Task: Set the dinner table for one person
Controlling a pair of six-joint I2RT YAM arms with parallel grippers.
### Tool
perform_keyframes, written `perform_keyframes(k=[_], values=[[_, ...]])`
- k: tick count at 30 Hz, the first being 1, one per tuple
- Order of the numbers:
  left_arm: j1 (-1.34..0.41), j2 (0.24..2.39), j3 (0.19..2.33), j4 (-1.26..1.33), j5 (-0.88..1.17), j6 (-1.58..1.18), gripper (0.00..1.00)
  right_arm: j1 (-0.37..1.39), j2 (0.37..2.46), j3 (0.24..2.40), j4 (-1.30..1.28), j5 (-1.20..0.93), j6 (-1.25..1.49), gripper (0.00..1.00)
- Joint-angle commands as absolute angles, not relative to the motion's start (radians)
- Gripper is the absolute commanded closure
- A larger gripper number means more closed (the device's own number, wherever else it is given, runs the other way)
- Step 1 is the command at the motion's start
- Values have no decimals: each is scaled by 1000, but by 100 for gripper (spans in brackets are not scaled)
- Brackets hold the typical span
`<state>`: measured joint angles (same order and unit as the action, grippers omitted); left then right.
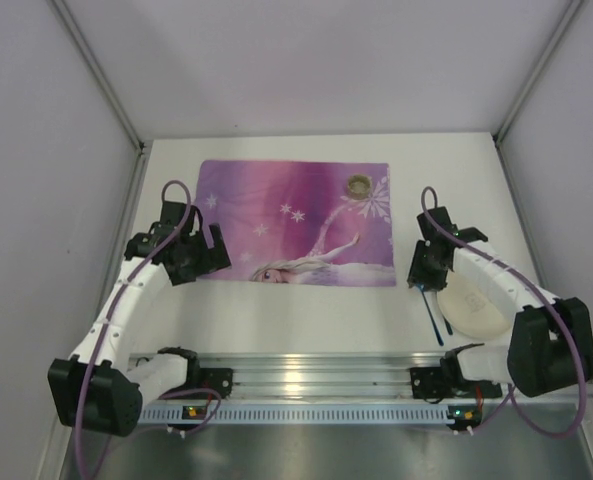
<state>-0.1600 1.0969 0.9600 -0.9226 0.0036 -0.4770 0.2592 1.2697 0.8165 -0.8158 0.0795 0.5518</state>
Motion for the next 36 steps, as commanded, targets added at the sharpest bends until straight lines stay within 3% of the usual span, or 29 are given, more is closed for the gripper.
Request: perform_keyframes(k=[1, 17, 24, 36], values=[[-166, 1066, 979, -968, 9, -489, 2, 262, 1308, 792, -793, 109, 604, 63], [-176, 1097, 968, -945, -23, -477, 2, 203, 1445, 824, -772, 143, 604, 62], [-176, 1109, 962, -937, -35, -479, 2, 196, 1405, 905, -842, 121, 561, 54], [-176, 1127, 962, -939, -58, -486, 2, 144, 1545, 900, -782, 144, 497, 54]])
